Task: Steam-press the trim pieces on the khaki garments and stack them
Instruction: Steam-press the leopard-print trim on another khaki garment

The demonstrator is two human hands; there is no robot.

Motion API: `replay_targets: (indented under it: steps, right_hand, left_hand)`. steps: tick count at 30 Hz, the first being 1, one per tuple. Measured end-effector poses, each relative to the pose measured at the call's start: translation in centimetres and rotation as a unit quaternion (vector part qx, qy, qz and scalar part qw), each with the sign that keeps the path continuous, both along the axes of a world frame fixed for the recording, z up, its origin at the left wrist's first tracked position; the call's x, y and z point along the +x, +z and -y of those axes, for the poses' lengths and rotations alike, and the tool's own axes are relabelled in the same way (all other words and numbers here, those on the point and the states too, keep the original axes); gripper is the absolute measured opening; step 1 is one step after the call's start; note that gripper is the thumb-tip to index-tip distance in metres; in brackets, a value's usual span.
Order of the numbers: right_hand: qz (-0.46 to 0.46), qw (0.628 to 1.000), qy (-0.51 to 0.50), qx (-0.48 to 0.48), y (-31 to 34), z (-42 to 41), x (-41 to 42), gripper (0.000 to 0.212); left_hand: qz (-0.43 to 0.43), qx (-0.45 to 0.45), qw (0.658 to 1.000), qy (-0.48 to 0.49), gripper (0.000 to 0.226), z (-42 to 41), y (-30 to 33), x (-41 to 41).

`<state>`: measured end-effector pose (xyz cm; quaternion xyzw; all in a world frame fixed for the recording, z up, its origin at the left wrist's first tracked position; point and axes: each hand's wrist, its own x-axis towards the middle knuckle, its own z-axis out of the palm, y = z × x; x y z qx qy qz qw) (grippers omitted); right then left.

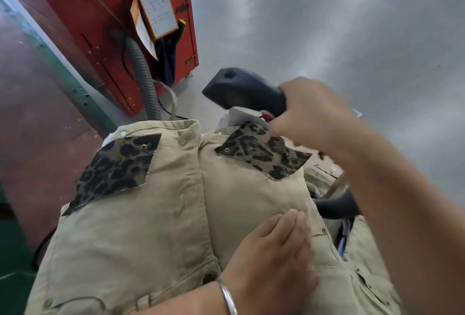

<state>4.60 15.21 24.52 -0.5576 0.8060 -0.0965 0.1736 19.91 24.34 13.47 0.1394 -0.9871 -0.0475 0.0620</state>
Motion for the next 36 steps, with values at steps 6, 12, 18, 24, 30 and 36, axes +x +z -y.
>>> replay_targets:
  steps: [6, 12, 18, 24, 30, 36]
  right_hand:
    - [-0.029, 0.995, 0.021, 0.094, 3.4, -6.7, -3.7, 0.012]
    - [-0.212, 0.955, 0.093, 0.186, 2.1, -6.4, -0.1, 0.013]
    - [-0.227, 0.949, 0.177, 0.127, 0.9, -0.1, 3.2, 0.024]
    - [-0.172, 0.971, 0.139, 0.086, 0.7, 3.6, 3.4, 0.025]
    - [-0.078, 0.99, 0.082, 0.086, 5.5, -1.0, -1.1, 0.014]
    - [-0.232, 0.948, 0.114, 0.186, 3.1, -4.4, 0.9, 0.013]
  left_hand:
    - [-0.088, -0.021, 0.996, 0.002, 0.046, -0.5, -1.0, -0.2]
    - [-0.163, 0.033, 0.986, -0.01, 0.037, -0.1, -1.5, -0.3]
    - [-0.11, 0.061, 0.992, -0.029, 0.04, -0.1, -1.1, -0.1]
    - [-0.097, 0.074, 0.992, -0.035, 0.041, 0.0, -0.8, 0.4]
    - [-0.122, 0.085, 0.988, -0.041, 0.039, -0.1, -1.4, 0.3]
    - [-0.134, 0.099, 0.985, -0.04, 0.039, 0.0, -1.5, 0.0]
